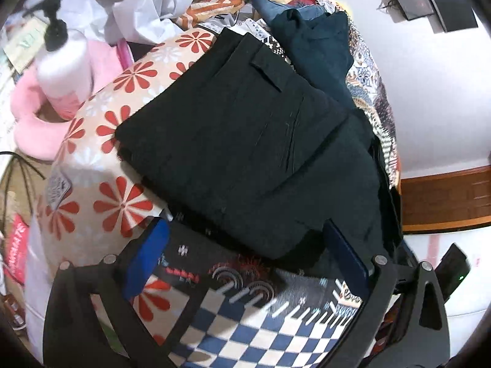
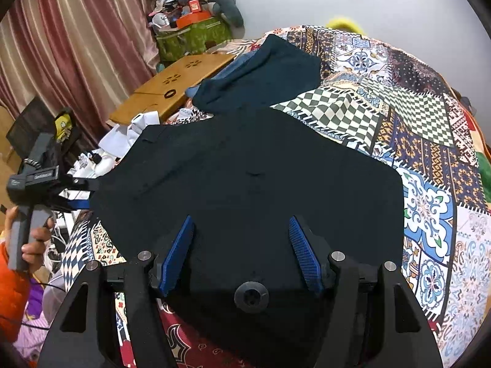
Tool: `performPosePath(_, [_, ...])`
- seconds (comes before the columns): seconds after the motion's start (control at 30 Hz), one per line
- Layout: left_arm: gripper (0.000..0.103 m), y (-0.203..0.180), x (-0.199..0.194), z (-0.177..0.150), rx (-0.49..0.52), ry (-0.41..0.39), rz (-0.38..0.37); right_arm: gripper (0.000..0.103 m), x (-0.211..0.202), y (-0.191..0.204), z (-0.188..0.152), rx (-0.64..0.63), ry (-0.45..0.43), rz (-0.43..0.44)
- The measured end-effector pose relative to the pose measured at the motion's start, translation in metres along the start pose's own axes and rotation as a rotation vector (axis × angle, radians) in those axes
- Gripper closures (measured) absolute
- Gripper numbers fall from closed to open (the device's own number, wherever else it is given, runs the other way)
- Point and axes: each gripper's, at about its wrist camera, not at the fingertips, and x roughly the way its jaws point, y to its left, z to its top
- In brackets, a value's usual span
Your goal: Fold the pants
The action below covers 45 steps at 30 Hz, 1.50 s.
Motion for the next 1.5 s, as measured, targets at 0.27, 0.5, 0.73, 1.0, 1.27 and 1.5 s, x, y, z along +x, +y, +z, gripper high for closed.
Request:
performPosePath(0.27, [0.001,0.005,0.025,0.03,-0.016,0.025,-0.041,0.04,0.004,0.004,-0.001,-0.004,0.003,0.009])
performPosePath(0.5, [0.038,0.005,0.033,0.05,-0.01,-0.016,0.024,0.04,0.004,0.001,-0.001,0.01,-0.001,0.021])
performPosePath(0.73, [0.076,-0.002,0.018,0.059,0.006,-0.121,0.05,0.04,0.002,-0.001,-0.001,0.041,-0.013,0.032])
performPosePath(1.0, [0.082,-0.103,-0.047,0.04,0.359,-0.425,0.286,0.042,-0.041,-0.034,-0.018,0.182,-0.089,-0.005])
performPosePath(1.27, [0.085,-0.224,-0.09,0.0,0.664,-0.645,0.228,0.041,-0.068,-0.087,-0.06,0.283,-0.067,-0.166])
performPosePath(1.5, [0.087,-0.315,-0.075,-0.029,0.798,-0.633,0.073,0.042,-0.048,-0.094,-0.072,0.298,-0.036,-0.132])
